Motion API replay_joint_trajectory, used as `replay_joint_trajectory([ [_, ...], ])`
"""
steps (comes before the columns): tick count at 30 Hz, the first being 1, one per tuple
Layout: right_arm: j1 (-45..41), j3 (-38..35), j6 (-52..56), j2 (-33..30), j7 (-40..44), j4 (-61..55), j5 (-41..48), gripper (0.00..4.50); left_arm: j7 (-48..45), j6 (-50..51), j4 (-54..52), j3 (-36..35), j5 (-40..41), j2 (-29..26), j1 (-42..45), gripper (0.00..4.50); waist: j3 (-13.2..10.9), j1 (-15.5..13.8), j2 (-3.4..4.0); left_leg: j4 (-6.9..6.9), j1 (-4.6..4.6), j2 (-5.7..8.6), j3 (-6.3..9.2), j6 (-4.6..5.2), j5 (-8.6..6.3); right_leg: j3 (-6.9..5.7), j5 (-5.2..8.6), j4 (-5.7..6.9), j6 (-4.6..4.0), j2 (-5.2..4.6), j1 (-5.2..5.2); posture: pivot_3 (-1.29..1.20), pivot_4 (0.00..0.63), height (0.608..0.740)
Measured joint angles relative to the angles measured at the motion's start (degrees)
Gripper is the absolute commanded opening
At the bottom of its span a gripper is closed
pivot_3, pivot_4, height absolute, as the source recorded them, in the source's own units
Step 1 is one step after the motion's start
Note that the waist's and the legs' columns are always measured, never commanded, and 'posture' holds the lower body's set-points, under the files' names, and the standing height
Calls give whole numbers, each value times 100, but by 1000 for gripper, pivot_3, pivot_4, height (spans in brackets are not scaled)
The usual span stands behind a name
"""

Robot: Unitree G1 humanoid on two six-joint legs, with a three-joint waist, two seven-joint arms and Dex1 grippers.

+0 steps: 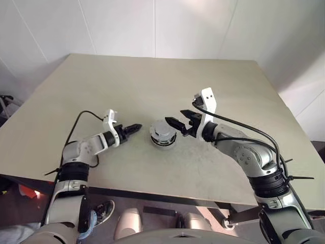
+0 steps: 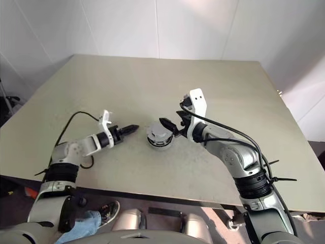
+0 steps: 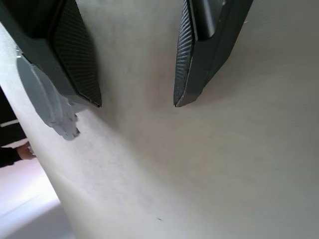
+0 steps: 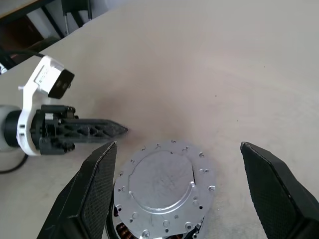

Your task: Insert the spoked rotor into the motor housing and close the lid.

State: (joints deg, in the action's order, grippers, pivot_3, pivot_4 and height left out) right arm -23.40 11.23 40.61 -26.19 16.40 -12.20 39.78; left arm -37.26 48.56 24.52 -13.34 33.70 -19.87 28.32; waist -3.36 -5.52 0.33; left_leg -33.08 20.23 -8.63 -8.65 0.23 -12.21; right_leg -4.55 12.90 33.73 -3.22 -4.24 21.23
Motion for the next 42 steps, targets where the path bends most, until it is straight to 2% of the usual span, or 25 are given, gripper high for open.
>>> replay_joint_trajectory([
  [5,12,408,-566,122,536,564,-1006,4468,-16,-108,156,-216,-21,-238,-5,2437,-1,-15,-2,-9,10,2,-1,16,-9,0,0,-1,-4,-3,-1,0,0,740],
  [11,9,622,-1242,474,703,1351,-1989,4468,87,-108,-23,-203,-14,111,-80,2437,-2,-1,-4,-18,9,0,-2,18,-10,0,-1,3,-7,-4,-4,0,0,740],
  [24,166,543,-1115,686,1163,882,-2336,4468,134,-69,-94,-171,-19,186,-99,2437,-2,4,-4,-18,-12,-4,-3,21,-11,0,2,8,-13,-2,-16,0,0,740],
  [37,78,541,-1334,986,1380,1493,-2870,4468,141,24,-128,-165,3,199,-108,2437,-2,9,-5,-20,-23,-4,-4,21,-10,0,2,11,-15,-3,-26,0,0,740],
  [40,72,539,-1363,999,1437,1497,-2919,3872,80,97,-182,-173,51,196,-142,2437,-2,10,-5,-21,-24,-5,-4,20,-10,0,2,13,-16,-3,-26,0,0,740],
  [42,72,542,-1374,1020,1496,1497,-2952,3223,44,129,-214,-189,104,192,-143,2437,-2,10,-5,-21,-23,-5,-4,20,-10,0,2,14,-16,-3,-25,0,0,740],
])
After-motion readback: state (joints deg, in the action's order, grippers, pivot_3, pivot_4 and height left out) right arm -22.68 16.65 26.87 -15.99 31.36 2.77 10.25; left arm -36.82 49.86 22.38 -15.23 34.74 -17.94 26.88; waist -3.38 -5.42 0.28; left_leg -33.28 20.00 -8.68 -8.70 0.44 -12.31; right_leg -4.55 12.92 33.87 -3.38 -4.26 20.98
